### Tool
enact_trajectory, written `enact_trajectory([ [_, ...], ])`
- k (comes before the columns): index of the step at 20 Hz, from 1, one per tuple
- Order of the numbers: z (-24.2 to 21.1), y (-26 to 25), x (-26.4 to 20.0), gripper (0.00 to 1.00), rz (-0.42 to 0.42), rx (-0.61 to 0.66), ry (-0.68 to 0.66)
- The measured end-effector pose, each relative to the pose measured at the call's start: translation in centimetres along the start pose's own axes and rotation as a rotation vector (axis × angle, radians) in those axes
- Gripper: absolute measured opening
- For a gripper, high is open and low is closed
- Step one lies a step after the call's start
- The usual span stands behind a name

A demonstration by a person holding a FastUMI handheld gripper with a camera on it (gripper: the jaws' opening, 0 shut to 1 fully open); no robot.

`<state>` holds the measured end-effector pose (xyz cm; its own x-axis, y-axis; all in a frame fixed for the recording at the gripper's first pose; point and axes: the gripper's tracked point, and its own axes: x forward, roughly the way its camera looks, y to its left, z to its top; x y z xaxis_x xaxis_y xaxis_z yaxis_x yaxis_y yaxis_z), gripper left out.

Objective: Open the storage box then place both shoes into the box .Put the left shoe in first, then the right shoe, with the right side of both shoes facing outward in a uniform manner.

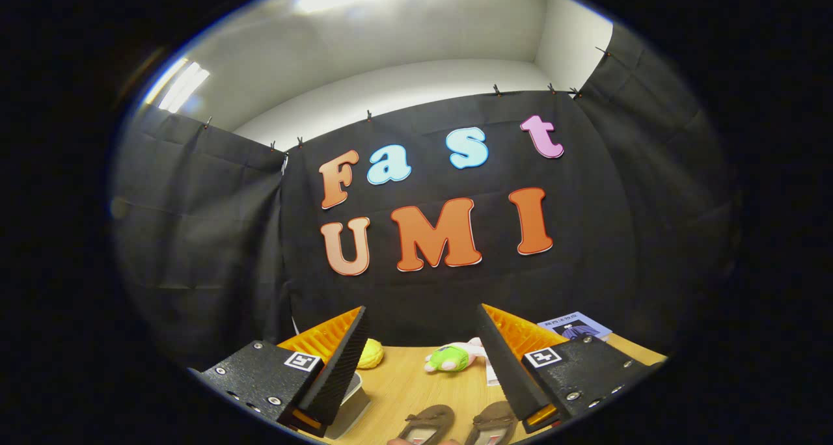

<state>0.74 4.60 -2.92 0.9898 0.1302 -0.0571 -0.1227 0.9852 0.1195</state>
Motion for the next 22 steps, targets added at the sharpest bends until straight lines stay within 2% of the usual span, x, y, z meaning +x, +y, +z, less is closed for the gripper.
enact_trajectory([
  [5,-3.4,2.5,0.8,0.98,0.091,0.059,0.097],
  [10,-8.1,4.5,1.9,0.98,0.169,0.179,0.216],
  [22,-17.7,8.5,3.2,0.98,0.306,0.437,0.525],
])
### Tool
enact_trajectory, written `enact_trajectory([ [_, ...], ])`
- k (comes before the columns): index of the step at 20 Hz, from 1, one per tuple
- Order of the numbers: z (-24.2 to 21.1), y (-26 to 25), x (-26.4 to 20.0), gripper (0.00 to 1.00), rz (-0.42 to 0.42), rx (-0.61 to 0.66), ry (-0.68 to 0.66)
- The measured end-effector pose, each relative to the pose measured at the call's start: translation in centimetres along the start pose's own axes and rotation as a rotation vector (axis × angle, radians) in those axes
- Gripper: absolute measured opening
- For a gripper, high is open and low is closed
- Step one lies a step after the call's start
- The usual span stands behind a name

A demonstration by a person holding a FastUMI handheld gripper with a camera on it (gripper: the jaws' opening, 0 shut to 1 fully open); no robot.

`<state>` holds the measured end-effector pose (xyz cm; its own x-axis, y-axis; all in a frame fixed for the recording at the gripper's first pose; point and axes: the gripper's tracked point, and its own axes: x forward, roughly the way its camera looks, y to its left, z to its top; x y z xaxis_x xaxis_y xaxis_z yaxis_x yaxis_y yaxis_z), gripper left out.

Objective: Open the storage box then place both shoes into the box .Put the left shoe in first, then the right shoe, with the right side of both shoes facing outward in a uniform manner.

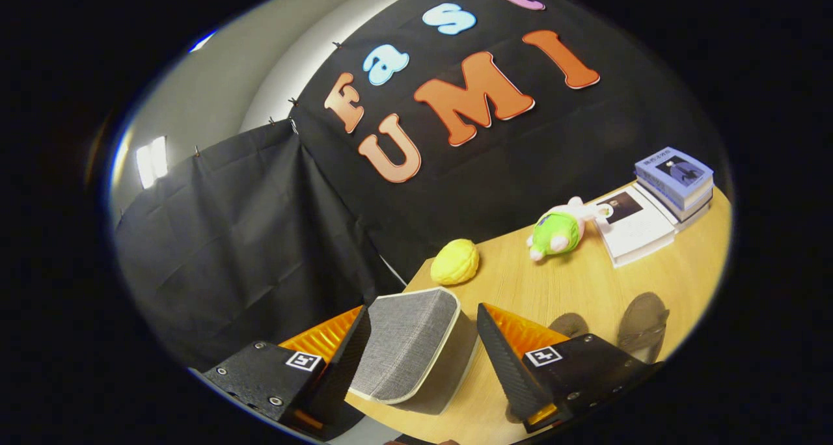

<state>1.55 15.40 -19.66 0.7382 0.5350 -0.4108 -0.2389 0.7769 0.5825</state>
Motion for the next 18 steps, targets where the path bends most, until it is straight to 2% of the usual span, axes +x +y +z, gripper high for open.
enact_trajectory([
  [11,-6.7,0.6,4.4,0.98,0.077,0.15,0.203],
  [16,-8.9,-0.2,5.9,0.98,0.094,0.237,0.251],
  [18,-9.6,0.1,6.4,0.97,0.129,0.253,0.262],
])
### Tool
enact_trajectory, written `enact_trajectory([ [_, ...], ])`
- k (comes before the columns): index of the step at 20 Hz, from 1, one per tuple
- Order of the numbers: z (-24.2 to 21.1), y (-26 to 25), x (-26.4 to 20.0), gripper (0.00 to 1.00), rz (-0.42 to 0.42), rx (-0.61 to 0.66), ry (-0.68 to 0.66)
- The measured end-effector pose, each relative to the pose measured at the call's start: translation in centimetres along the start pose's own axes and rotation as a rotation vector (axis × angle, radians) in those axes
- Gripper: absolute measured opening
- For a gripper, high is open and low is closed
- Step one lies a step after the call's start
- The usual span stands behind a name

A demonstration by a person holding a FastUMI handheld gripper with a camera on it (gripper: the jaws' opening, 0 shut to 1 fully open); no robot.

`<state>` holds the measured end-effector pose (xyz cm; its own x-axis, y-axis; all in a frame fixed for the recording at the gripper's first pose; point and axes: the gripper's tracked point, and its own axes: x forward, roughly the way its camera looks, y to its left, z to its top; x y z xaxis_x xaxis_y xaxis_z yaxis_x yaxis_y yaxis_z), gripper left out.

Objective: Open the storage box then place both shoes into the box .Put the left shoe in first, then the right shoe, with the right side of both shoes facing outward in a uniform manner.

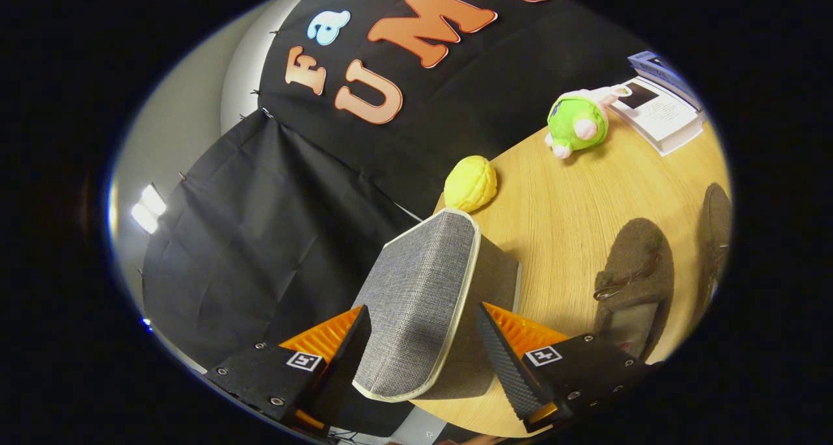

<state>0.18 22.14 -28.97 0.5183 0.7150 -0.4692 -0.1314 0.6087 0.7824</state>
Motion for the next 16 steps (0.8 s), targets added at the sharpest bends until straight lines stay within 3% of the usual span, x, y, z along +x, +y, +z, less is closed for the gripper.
enact_trajectory([
  [9,-2.3,0.1,3.1,0.96,0.108,0.092,0.075],
  [16,-1.3,-0.1,4.1,0.95,0.232,0.304,0.03],
])
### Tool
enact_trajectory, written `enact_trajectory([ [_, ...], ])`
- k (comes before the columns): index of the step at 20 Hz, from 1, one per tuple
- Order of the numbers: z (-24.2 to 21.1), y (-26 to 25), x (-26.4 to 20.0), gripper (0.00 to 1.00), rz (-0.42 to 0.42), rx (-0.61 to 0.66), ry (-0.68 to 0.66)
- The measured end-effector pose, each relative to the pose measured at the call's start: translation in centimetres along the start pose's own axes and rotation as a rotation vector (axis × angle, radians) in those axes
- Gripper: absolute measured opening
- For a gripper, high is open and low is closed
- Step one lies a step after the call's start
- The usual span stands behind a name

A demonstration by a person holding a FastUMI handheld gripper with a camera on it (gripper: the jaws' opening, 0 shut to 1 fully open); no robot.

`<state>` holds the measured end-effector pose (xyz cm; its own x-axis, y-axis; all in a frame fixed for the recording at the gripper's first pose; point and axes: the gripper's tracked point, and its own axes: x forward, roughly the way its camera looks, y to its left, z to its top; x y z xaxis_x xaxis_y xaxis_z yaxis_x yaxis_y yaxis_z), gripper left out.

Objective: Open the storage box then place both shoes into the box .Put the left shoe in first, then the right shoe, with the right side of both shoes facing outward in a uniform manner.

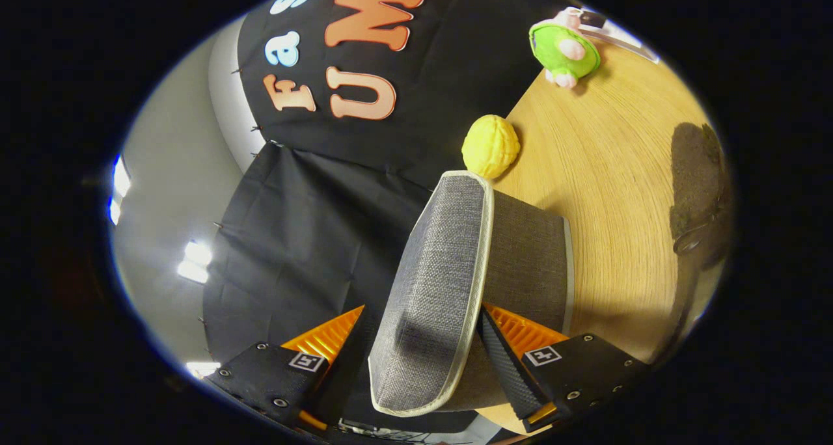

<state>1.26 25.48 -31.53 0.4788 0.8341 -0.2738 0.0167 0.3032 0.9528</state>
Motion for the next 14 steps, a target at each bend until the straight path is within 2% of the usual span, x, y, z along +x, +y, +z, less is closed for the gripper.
enact_trajectory([
  [4,0.6,0.1,0.1,0.94,0.027,-0.009,-0.041],
  [8,0.8,0.3,-0.1,0.87,0.054,-0.032,-0.047],
  [14,2.3,2.8,-2.2,0.65,0.085,-0.123,-0.103],
])
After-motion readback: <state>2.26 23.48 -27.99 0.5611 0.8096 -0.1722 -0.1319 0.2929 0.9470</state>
